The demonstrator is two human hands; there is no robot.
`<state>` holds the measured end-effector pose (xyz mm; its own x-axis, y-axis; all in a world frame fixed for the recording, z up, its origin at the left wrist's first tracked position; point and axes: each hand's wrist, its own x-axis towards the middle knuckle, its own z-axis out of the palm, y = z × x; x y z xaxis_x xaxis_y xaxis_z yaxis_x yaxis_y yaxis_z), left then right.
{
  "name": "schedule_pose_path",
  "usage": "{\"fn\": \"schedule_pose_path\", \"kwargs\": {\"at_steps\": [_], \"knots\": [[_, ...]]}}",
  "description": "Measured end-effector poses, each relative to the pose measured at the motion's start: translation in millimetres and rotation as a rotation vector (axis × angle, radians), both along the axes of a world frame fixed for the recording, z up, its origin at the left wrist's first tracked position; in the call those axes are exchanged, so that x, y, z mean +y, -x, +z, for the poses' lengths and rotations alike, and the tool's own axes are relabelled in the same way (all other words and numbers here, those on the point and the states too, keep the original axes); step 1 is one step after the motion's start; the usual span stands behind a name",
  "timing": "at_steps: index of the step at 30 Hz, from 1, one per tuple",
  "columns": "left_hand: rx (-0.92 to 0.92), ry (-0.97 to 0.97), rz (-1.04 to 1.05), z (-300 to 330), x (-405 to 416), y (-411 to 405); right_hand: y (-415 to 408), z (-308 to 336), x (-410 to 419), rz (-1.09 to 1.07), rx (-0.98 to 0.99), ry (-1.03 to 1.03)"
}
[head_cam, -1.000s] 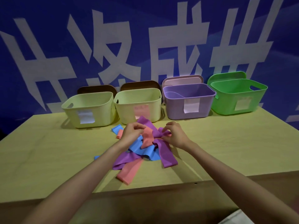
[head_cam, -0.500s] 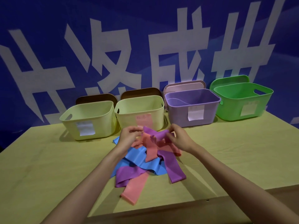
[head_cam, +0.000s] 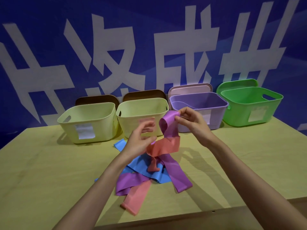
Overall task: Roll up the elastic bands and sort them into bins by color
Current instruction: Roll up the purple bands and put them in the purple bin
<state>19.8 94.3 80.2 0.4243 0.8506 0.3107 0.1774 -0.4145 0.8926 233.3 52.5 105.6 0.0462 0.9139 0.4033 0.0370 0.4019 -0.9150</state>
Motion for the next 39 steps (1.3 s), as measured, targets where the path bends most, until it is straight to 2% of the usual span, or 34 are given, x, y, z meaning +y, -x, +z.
{"fn": "schedule_pose_path", "kwargs": {"at_steps": [5,7,11,18,24,30,32,34,35,38,39], "knots": [[-0.134,0.114,-0.273,9.2,-1.0,9.3,-0.2,3.0,-1.7,0.111,-0.021,0.035],[-0.108,0.122,-0.329,13.6,-2.8,9.5,0.8,3.5,-4.0,0.142,-0.040,0.072],[0.016,0.046,-0.248,11.4,-3.7,4.1,4.8,2.1,-8.9,0.180,-0.076,0.077],[-0.049,0.060,-0.112,14.6,-3.5,7.3,6.5,-8.9,-20.0,0.177,-0.113,0.145],[-0.167,0.126,-0.131,26.7,-15.1,1.9,-5.0,-16.1,-40.6,0.267,-0.074,0.340],[-0.167,0.248,-0.147,34.6,-26.4,-5.5,-23.8,-26.5,-58.1,0.326,-0.056,0.486],[-0.099,0.230,-0.132,32.3,-29.7,-2.4,-32.3,-33.9,-64.0,0.272,-0.075,0.573],[0.026,0.153,-0.170,25.9,-36.5,3.5,-39.6,-42.5,-69.8,0.179,-0.012,0.627],[0.166,0.061,-0.181,20.2,-39.3,6.8,-42.5,-46.0,-72.7,0.141,0.037,0.644],[0.819,-0.297,-0.129,-2.7,-45.0,18.7,-50.1,-55.7,-79.8,0.057,0.172,0.636],[0.951,-0.370,-0.121,-8.3,-47.8,21.0,-51.9,-59.2,-81.4,0.014,0.207,0.628]]}}
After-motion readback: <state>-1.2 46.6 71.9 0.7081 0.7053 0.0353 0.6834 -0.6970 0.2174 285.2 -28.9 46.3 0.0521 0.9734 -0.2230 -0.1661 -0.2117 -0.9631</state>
